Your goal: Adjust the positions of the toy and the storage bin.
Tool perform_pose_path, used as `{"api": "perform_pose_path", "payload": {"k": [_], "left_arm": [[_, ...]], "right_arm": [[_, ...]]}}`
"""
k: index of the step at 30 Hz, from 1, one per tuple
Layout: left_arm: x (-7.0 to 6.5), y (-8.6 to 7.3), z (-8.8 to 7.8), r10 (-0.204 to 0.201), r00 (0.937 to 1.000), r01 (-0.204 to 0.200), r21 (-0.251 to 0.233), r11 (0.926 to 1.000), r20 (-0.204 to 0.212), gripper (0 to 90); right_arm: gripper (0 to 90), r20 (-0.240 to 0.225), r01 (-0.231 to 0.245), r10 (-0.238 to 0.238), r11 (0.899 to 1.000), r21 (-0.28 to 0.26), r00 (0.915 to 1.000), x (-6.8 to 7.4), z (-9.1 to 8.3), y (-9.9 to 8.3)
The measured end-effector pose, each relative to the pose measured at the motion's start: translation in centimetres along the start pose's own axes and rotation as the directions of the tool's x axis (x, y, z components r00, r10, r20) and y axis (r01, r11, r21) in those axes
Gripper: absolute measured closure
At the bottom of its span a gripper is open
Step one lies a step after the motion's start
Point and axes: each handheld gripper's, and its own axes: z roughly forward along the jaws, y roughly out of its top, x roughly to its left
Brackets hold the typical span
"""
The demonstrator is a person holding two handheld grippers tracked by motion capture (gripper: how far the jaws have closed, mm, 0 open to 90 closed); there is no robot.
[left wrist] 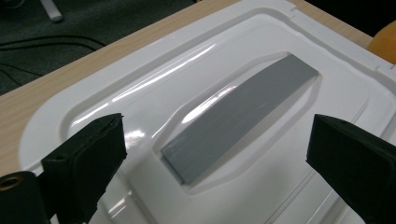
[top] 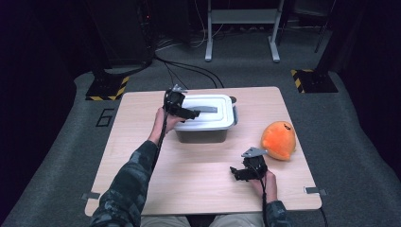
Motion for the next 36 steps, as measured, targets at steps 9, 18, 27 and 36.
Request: {"api": "perform_pose_path", "payload": {"k": [9,18,27,36], "left_arm": [[-0.6,1.1,1.5,0.052,0.9977,-0.053,0.023,0.9983,0.043,23.7],[-0.8,1.1,1.9,0.096,0.9937,-0.097,0.027,0.9949,0.059,42.4],[-1.2,1.0,1.3,0.125,0.9889,-0.129,0.047,0.9906,0.081,49.3],[-2.0,0.5,0.6,0.138,0.9851,-0.143,0.048,0.9885,0.103,56.4]], "right_arm": [[13.8,-0.001,0.001,-0.001,1.000,0.000,1.0000,0.0,0.0,0.0],[14.0,-0.002,0.002,-0.002,1.000,0.000,1.0000,0.0,0.0,0.0],[14.1,-0.002,0.001,-0.001,1.000,0.000,1.0000,0.0,0.0,0.0],[14.2,-0.001,0.004,-0.004,1.000,-0.001,1.0000,0.0,0.0,0.0]]}}
